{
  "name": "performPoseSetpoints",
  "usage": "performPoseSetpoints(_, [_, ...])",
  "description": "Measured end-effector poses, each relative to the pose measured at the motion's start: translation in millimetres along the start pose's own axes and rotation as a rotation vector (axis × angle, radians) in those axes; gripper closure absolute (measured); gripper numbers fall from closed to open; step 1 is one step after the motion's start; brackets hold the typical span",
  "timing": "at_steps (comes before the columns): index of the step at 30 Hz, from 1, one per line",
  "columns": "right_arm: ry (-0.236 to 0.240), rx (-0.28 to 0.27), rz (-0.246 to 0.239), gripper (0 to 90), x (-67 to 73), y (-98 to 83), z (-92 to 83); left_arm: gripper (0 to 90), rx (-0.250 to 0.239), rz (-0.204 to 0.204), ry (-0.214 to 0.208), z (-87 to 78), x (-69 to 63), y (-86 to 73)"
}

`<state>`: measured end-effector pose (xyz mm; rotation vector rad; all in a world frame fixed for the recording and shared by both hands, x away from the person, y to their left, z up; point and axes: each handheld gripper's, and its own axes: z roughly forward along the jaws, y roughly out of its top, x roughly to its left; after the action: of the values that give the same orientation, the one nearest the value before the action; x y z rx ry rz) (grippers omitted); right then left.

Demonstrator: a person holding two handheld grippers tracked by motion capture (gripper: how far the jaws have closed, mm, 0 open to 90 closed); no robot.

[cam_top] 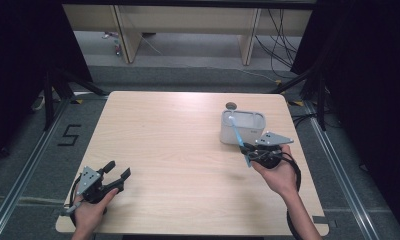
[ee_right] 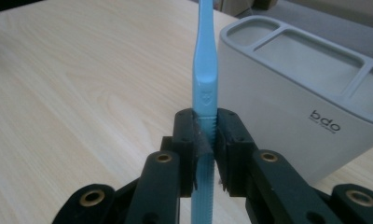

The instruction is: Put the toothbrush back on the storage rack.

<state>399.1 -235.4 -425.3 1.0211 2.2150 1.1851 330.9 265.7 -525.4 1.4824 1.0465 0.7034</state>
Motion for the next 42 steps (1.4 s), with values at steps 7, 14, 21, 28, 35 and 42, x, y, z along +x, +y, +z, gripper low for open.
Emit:
performPoseSetpoints(7, [-0.052,-0.058,0.036,78.8,-4.5,-0.6,-5.2,31.4,0.002,0.0,0.001,-0.1,-0.1,0.1])
performPoseSetpoints(14, [-0.092,-0.109,0.06,78.8,-9.1,-2.3,-8.0,31.4,-0.002,-0.001,0.0,-0.1,0.0,-0.1])
performPoseSetpoints(21, [-0.126,-0.149,0.089,78.8,-11.3,-4.0,-9.7,31.3,0.002,-0.001,0.002,-0.5,0.0,0.0])
performPoseSetpoints(28, [-0.147,-0.17,0.12,78.8,-12.2,-5.4,-10.6,31.3,0.012,0.001,0.006,-1.2,0.1,0.4])
performPoseSetpoints(35, [-0.169,-0.205,0.135,78.8,-13.3,-7.2,-12.4,31.3,0.013,0.0,0.007,-1.3,0.2,0.5])
performPoseSetpoints(42, [-0.204,-0.227,0.15,78.8,-17.5,-8.8,-16.6,31.3,0.013,-0.002,0.007,-1.4,0.0,0.4])
